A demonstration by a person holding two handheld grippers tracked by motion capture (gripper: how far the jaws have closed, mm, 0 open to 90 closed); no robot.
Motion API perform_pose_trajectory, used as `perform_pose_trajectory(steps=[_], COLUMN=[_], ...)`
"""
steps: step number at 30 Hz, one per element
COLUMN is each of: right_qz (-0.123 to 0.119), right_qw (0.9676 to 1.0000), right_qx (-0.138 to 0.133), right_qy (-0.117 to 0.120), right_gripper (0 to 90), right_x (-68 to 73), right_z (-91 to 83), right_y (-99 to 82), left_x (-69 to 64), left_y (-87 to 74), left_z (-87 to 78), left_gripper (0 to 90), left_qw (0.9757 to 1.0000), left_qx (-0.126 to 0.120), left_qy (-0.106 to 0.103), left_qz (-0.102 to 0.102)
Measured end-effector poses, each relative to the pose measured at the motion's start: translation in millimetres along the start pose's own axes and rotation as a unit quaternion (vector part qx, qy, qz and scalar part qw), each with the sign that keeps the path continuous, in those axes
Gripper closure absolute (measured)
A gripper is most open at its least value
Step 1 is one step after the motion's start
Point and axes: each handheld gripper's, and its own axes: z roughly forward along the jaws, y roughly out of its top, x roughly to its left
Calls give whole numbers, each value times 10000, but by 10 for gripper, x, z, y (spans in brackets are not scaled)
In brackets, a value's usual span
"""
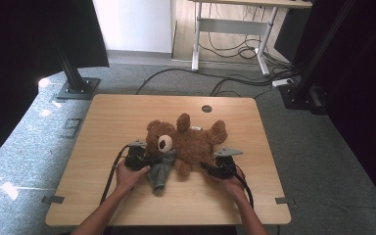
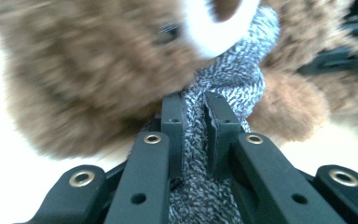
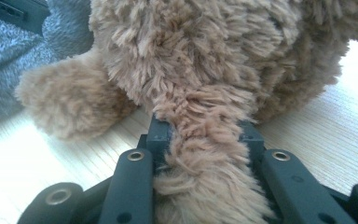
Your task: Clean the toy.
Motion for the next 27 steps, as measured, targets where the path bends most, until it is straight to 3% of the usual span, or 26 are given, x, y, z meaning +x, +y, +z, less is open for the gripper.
perform_pose_trajectory(steps=[5, 7, 8, 10, 13, 17, 20, 22, 27], right_qz=[10, 10, 12, 9, 12, -11, -10, -4, -19], right_qw=[10000, 10000, 10000, 10000, 10000, 10000, 10000, 10000, 10000], right_qx=[-10, -12, -13, -14, -17, -16, -15, -14, -19], right_qy=[20, 19, 19, 18, 17, 5, 9, 20, 11], right_gripper=[670, 671, 672, 672, 673, 674, 673, 673, 673], right_x=[-8, -6, -5, -4, 0, 8, 7, 3, 4], right_z=[-3, 1, 3, 5, 8, 9, 10, 11, 13], right_y=[-5, -6, -6, -6, -8, -10, -10, -9, -9], left_x=[159, 132, 132, 31, -132, -360, -455, -611, -755], left_y=[-75, -57, -57, -6, 102, 366, 478, 650, 822], left_z=[-201, -326, -326, -376, -377, -257, -191, -71, 84], left_gripper=[795, 795, 795, 794, 794, 794, 795, 794, 794], left_qw=[9996, 9983, 9983, 9946, 9911, 9849, 9838, 9821, 9827], left_qx=[-195, -477, -477, -695, -847, -1006, -1029, -1089, -1036], left_qy=[85, -343, -343, -764, -967, -1326, -1360, -1399, -1344], left_qz=[-178, -18, -18, 80, 349, 468, 546, 632, 748])
